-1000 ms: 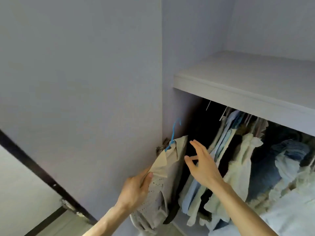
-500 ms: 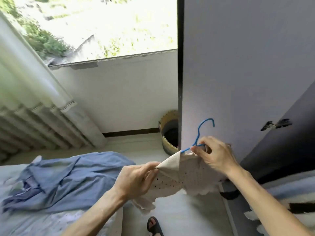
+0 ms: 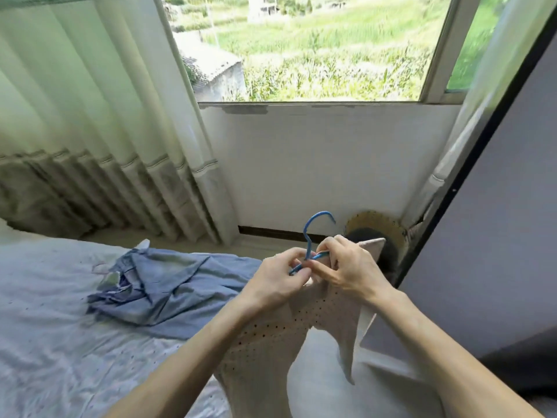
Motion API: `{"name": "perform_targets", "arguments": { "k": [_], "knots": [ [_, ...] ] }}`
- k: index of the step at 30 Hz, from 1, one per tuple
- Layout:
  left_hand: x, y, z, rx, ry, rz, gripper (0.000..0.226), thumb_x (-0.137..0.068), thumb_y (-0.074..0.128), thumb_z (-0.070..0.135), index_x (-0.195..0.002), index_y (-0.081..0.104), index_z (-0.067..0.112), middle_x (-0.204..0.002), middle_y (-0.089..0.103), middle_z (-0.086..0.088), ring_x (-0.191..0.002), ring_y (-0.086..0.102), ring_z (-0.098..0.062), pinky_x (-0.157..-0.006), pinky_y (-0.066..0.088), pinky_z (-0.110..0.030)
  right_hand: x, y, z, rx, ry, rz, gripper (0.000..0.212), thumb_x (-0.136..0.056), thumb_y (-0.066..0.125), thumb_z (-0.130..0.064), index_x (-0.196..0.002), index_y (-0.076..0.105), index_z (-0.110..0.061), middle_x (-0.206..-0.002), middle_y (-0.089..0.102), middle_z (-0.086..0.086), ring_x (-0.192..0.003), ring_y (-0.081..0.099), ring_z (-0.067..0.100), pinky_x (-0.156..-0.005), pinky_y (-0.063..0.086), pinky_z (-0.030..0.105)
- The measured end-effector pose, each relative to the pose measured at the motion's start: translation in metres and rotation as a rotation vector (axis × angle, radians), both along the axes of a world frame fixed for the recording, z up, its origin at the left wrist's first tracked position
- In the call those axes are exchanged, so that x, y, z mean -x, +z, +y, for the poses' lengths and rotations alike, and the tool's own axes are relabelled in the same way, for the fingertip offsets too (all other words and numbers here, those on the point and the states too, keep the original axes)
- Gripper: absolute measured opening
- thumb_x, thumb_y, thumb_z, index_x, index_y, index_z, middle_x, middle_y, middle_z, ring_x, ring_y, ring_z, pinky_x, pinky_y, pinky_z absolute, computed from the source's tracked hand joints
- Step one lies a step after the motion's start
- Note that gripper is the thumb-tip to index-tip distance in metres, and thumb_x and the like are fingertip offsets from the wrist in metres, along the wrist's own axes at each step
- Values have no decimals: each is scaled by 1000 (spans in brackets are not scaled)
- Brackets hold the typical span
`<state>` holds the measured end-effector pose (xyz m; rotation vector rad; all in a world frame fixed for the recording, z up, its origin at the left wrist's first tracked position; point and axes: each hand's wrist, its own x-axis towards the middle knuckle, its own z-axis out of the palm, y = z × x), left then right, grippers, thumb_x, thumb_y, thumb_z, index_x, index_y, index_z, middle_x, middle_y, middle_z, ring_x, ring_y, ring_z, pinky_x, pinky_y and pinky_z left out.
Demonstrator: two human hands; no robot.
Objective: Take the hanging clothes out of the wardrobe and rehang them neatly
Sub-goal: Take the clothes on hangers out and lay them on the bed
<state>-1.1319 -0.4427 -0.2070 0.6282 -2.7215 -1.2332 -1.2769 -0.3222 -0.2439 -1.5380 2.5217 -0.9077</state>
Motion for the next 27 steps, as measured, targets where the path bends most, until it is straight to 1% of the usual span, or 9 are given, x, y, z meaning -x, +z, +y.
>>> {"name": "perform_targets", "arguments": {
  "k": [3, 6, 11, 14, 16, 19, 22, 25, 27],
  "knots": [
    [0, -5, -17, -108, 64, 31, 28, -87, 59, 48, -113, 67, 41, -89, 70, 13, -84, 62, 2, -76, 53, -22, -2, 3, -12, 111, -14, -135, 29, -88, 64, -53, -99, 62, -27, -94, 56, -12, -75, 57, 4, -69, 46, 22],
    [0, -10, -26, -109, 158, 45, 24, -88, 59, 45, -108, 71, 40, -90, 73, 11, -88, 65, -6, -82, 56, -36, 7, 1, -10, 285, -139, -282, 33, -85, 67, -48, -110, 63, -28, -108, 55, -10, -79, 63, 1, -68, 48, 12],
    [9, 2, -35, -52, 297, 139, 20, -90, 64, 46, -96, 77, 32, -65, 64, 23, -68, 59, 5, -62, 45, -16, 47, -34, 5, 402, -492, -634, 57, -80, 64, -33, -132, 50, -19, -136, 47, 6, -101, 60, 2, -79, 45, 14],
    [22, 22, -39, -37, 329, 194, 15, -90, 68, 41, -95, 79, 32, -61, 63, 28, -64, 58, 10, -56, 39, -8, 80, -47, 0, 268, -503, -878, 94, -65, 61, -25, -152, 27, -17, -158, 24, 11, -133, 43, 24, -96, 40, 33],
    [34, 36, -41, -67, 329, 204, 17, -90, 69, 40, -98, 80, 31, -70, 70, 23, -72, 64, 7, -63, 48, -13, 97, -50, -10, 233, -442, -939, 106, -59, 61, -25, -157, 19, -20, -161, 15, 5, -142, 30, 26, -102, 35, 34],
    [56, 55, -41, -152, 358, 218, 16, -90, 69, 39, -99, 80, 31, -83, 76, 15, -85, 70, 0, -79, 58, -29, 121, -51, -25, 237, -304, -981, 81, -64, 65, -18, -141, 43, -18, -147, 37, 2, -124, 45, 17, -90, 42, 22],
    [77, 66, -40, -214, 415, 245, 15, -90, 71, 38, -96, 81, 28, -83, 77, 12, -86, 71, -4, -80, 57, -31, 142, -51, -37, 242, -284, -1032, 43, -83, 61, 2, -124, 51, -9, -115, 60, 8, -105, 59, 18, -68, 44, 18],
    [97, 69, -40, -220, 447, 248, 17, -90, 70, 39, -94, 81, 26, -81, 76, 9, -82, 71, -6, -74, 55, -27, 162, -55, -42, 287, -311, -1034, 34, -89, 56, 2, -122, 53, -8, -104, 66, 1, -97, 62, 12, -68, 47, 19],
    [112, 68, -38, -242, 452, 232, 18, -91, 70, 39, -91, 81, 24, -74, 74, 11, -73, 67, -4, -68, 50, -22, 172, -61, -44, 308, -342, -1016, 30, -92, 57, -5, -121, 55, -12, -107, 66, 0, -98, 62, 13, -78, 51, 28]
  ]
}}
